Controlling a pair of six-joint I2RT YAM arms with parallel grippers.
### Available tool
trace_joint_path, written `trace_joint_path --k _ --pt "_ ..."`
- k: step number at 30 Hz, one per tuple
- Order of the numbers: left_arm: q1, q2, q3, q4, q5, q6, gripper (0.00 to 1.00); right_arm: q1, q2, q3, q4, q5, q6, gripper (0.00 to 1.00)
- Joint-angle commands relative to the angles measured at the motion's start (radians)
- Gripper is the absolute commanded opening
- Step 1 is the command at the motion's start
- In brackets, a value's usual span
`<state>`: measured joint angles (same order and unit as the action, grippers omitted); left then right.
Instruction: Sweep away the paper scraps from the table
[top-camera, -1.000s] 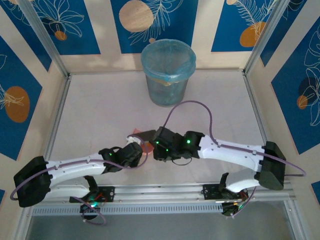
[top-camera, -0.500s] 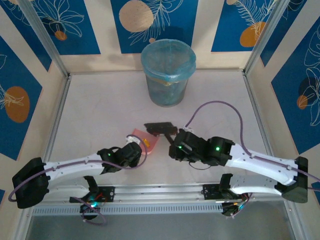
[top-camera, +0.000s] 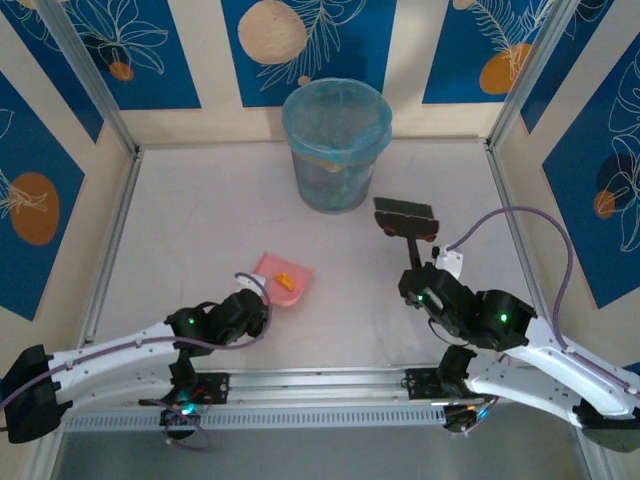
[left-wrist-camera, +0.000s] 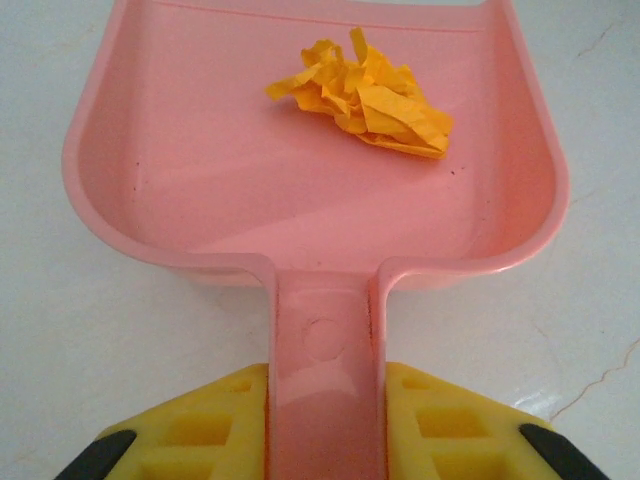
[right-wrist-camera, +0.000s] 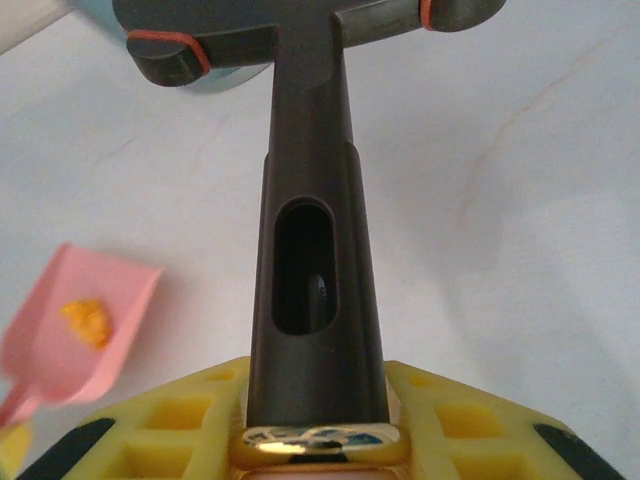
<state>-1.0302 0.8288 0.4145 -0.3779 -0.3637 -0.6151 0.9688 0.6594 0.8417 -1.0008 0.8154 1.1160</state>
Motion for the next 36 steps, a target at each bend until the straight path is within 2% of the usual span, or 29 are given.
trace_joint_path --k 1,5,8,11,16,19,22,28,36 --pt "0.009 -0.045 -0.021 -0.007 -0.031 0.023 0.00 -0.122 0.029 -0.032 0.047 0.102 -0.074 0.00" --pt "0.008 -0.075 -0.028 -0.002 -0.035 0.033 0.00 -0.306 0.115 -0.048 0.178 -0.007 -0.151 0.00" --pt "0.005 -0.088 -0.034 0.009 -0.032 0.040 0.00 -0.382 0.206 -0.057 0.278 -0.012 -0.152 0.00" --pt "0.004 -0.094 -0.039 0.025 -0.020 0.049 0.00 -0.386 0.297 -0.084 0.411 0.050 -0.178 0.00" --pt "-0.001 -0.107 -0.044 0.042 -0.011 0.064 0.00 -0.382 0.425 -0.169 0.619 0.068 -0.219 0.00" --pt "-0.007 -0.132 -0.047 0.047 -0.009 0.059 0.00 -0.398 0.471 -0.237 0.742 0.011 -0.260 0.00" --pt "-0.013 -0.162 -0.039 0.035 -0.014 0.037 0.00 -0.444 0.515 -0.225 0.755 -0.072 -0.264 0.00" --pt "-0.017 -0.160 0.071 -0.050 -0.002 0.031 0.00 -0.465 0.557 -0.220 0.772 -0.093 -0.278 0.00" --pt "-0.025 -0.076 0.323 -0.154 -0.035 0.077 0.00 -0.468 0.605 -0.196 0.772 -0.132 -0.277 0.00"
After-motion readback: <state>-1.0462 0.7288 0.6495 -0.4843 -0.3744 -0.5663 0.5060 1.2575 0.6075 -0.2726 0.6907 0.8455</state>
